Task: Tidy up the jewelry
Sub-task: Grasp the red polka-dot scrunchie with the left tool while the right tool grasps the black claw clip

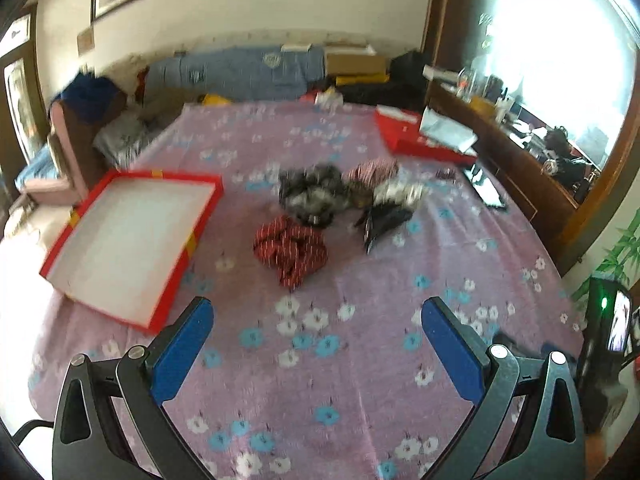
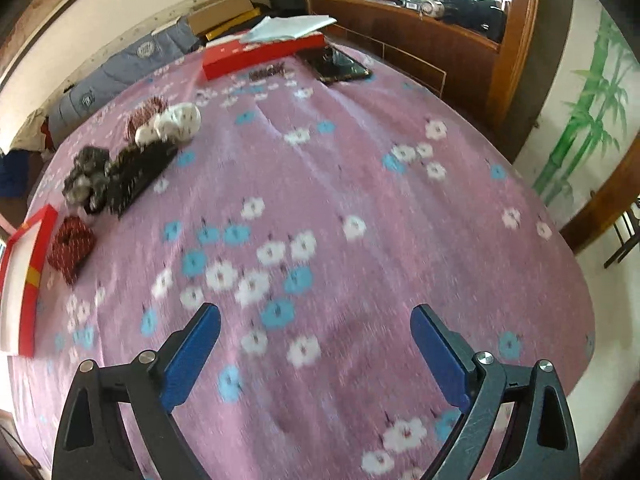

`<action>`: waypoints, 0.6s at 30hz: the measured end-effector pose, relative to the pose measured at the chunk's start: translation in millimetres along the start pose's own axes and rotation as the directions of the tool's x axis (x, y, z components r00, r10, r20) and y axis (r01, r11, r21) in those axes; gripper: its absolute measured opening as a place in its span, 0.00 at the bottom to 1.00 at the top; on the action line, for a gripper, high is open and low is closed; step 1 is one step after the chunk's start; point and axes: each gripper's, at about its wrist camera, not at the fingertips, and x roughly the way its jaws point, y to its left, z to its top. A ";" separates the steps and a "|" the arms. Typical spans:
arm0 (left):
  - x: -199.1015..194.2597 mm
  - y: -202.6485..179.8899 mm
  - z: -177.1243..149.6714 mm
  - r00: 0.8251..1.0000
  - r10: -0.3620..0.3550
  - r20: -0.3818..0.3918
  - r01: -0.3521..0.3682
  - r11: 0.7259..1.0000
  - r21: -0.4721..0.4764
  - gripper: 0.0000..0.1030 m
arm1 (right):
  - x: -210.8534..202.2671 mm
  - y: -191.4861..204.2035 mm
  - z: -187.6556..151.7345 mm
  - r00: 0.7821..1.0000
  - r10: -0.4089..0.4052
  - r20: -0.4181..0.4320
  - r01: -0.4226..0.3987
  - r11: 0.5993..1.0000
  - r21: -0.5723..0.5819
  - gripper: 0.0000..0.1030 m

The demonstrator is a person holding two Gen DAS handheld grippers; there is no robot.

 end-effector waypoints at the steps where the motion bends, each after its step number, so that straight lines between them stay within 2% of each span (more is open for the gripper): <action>1: -2.1 -1.8 1.9 1.000 0.006 0.018 -0.006 1.000 0.012 1.00 | -1.4 -0.9 -2.3 1.000 -0.001 -0.001 0.001 1.000 -0.002 0.95; 6: -5.4 -4.5 8.8 0.997 0.049 0.062 -0.052 0.997 0.059 1.00 | -11.2 -2.9 -2.4 1.000 -0.006 0.017 0.006 1.000 0.013 0.95; 10: -8.6 4.1 14.3 0.991 0.097 0.093 -0.102 0.993 0.054 1.00 | -14.9 2.3 -0.8 0.999 -0.012 0.030 0.012 1.000 -0.008 0.95; 14: -11.2 23.7 24.7 0.977 0.180 0.114 -0.183 0.983 0.022 1.00 | -12.9 12.2 8.5 1.000 0.010 0.023 -0.009 0.999 -0.031 0.95; 18: -11.0 49.6 35.1 0.968 0.233 0.093 -0.230 0.972 -0.047 1.00 | -21.3 22.3 28.7 0.996 0.042 0.080 -0.038 0.998 -0.052 0.95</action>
